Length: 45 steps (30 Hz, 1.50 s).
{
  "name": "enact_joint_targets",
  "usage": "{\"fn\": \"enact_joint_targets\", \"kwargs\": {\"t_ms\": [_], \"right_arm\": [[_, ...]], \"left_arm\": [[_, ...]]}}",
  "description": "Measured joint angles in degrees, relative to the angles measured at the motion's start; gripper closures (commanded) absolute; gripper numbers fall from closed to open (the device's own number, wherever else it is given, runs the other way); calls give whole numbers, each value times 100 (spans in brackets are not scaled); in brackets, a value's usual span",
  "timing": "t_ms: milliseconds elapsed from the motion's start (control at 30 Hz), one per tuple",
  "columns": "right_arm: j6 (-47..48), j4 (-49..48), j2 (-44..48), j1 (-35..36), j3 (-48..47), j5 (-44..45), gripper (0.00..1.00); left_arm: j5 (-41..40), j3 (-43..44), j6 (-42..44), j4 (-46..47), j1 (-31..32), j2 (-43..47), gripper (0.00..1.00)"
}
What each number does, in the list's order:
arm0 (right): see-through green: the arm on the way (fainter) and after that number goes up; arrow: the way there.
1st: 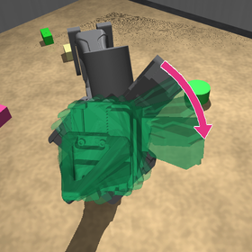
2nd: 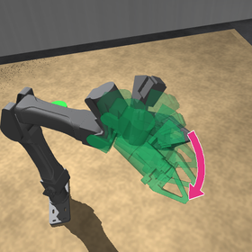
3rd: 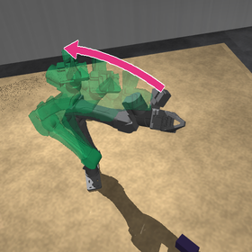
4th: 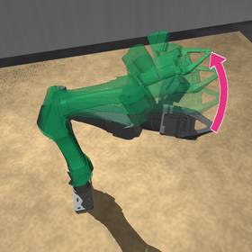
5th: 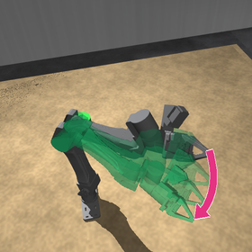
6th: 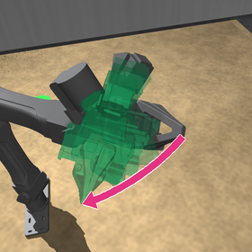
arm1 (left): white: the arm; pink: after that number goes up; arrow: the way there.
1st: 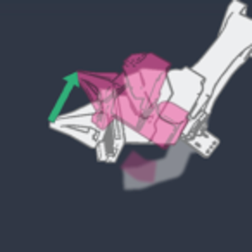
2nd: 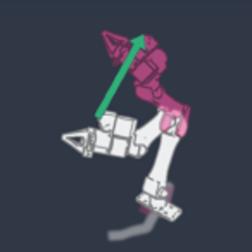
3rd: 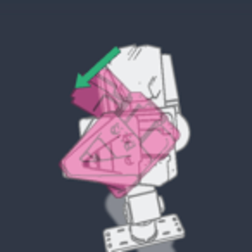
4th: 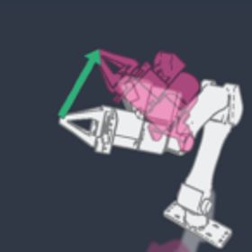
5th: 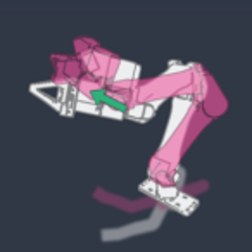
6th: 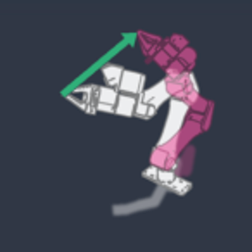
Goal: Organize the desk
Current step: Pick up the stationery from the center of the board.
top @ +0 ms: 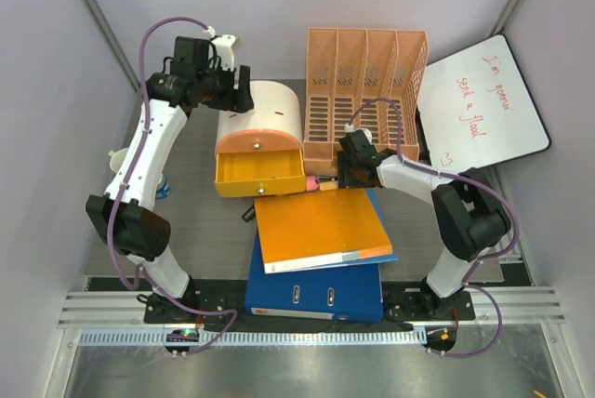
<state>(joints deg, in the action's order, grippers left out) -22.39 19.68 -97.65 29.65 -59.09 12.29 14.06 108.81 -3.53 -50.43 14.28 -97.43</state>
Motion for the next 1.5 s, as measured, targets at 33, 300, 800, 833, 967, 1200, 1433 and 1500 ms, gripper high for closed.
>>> {"fn": "enact_joint_targets", "kwargs": {"t_ms": [33,300,800,833,967,1200,1433,1500], "right_arm": [[0,-15,-17,-4,-26,2,44],[61,-63,-9,-9,-44,83,47],[109,-146,291,151,-273,293,48],[107,-208,249,227,-326,275,47],[98,-472,87,485,-369,232,47],[76,-767,-116,546,-358,151,48],[20,-1019,-142,538,-31,164,48],[2,-1034,-142,538,94,184,48]], "left_arm": [[0,0,4,0,0,0,28],[0,0,81,0,0,0,28],[0,0,87,0,0,0,29],[0,0,87,0,0,0,29],[0,0,87,0,0,0,29],[-9,0,87,0,0,0,29],[-20,0,98,0,0,0,29],[-20,0,101,0,0,0,29]]}}
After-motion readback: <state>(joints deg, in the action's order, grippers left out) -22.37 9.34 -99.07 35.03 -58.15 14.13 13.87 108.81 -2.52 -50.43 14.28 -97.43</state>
